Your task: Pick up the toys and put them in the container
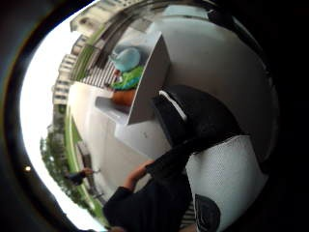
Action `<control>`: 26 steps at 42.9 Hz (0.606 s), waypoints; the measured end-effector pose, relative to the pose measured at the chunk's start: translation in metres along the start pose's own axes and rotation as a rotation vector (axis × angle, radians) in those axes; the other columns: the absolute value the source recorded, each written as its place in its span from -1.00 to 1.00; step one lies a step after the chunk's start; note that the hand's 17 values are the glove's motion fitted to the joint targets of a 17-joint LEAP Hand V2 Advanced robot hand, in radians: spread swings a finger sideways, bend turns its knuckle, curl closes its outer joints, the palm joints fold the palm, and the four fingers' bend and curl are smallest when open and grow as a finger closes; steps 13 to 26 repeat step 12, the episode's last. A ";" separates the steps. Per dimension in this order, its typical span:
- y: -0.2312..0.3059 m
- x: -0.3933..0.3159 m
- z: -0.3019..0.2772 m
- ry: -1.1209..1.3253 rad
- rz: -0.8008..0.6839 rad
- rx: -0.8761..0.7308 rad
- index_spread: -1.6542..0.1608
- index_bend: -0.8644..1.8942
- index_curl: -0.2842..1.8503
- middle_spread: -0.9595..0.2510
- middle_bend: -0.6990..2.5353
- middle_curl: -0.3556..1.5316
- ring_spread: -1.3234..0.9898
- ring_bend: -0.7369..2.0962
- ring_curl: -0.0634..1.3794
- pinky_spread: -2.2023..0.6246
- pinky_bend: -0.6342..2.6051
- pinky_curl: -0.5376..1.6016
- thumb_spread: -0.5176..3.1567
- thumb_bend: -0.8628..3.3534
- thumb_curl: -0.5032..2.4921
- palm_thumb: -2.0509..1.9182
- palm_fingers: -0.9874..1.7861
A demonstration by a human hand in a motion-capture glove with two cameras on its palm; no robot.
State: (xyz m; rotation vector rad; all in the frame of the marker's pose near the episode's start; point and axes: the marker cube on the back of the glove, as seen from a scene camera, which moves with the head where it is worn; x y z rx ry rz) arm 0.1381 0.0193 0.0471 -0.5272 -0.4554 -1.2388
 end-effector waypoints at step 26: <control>0.028 0.031 0.030 -0.048 0.054 -0.019 0.54 -0.31 -0.64 0.58 -0.45 -0.24 0.11 -0.09 -0.55 0.53 0.43 -0.13 0.04 -0.60 -0.48 0.02 -0.05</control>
